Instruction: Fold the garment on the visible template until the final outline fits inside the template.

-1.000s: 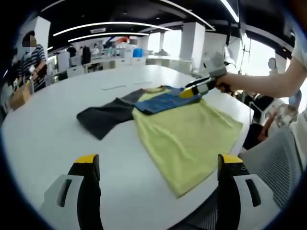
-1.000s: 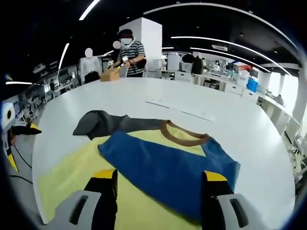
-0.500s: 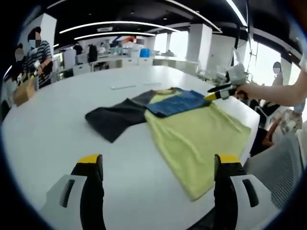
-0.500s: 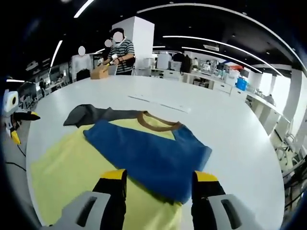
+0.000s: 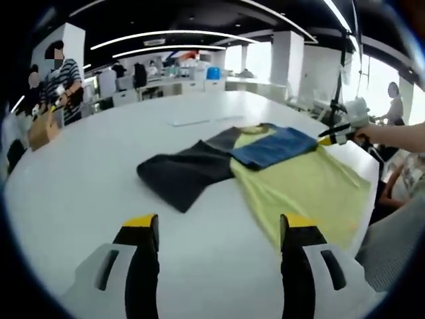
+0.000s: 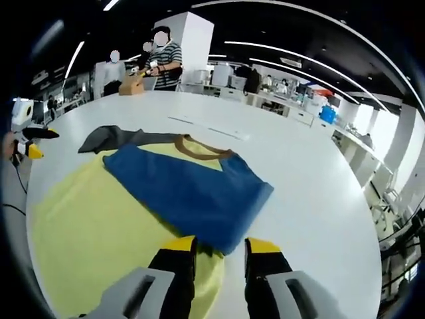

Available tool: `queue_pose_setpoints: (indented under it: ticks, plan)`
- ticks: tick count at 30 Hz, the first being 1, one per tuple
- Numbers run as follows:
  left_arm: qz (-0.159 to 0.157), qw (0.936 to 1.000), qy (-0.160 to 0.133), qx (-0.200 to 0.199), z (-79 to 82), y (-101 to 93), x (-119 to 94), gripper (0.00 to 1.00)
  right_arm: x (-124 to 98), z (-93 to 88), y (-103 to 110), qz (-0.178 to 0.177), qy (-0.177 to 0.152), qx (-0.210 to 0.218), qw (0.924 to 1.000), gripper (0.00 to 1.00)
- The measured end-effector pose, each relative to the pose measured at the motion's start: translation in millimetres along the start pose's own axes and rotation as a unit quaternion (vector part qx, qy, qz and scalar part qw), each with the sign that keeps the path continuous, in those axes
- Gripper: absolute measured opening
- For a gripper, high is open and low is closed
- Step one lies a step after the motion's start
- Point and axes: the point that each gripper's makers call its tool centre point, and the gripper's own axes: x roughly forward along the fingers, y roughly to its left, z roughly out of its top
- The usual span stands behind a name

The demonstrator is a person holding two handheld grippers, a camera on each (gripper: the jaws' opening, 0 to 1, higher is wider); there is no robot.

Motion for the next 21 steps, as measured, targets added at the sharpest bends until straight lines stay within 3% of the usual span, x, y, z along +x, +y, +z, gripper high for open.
queue_pose_setpoints:
  ticks: [7, 12, 17, 21]
  plan:
    - [0.03, 0.9996, 0.002, -0.001, 1.7, 25.6, 18.1, 0.53, 8.1, -9.4, -6.0, -0.015, 0.008, 0.012, 0.9998, 0.1]
    - [0.043, 0.9987, 0.007, -0.025, -3.0, 35.8, 31.7, 0.44, 11.3, -17.1, -6.7, -0.023, 0.019, 0.019, 0.9994, 0.03]
    - [0.053, 0.998, 0.024, -0.025, -12.1, 44.6, 45.0, 0.41, 12.0, -24.8, -13.1, -0.03, 0.021, 0.049, 0.9981, 0.0]
    - [0.056, 0.9971, 0.028, -0.043, -15.3, 50.6, 53.2, 0.39, 11.6, -30.7, -15.2, -0.037, 0.037, 0.05, 0.9974, 0.02]
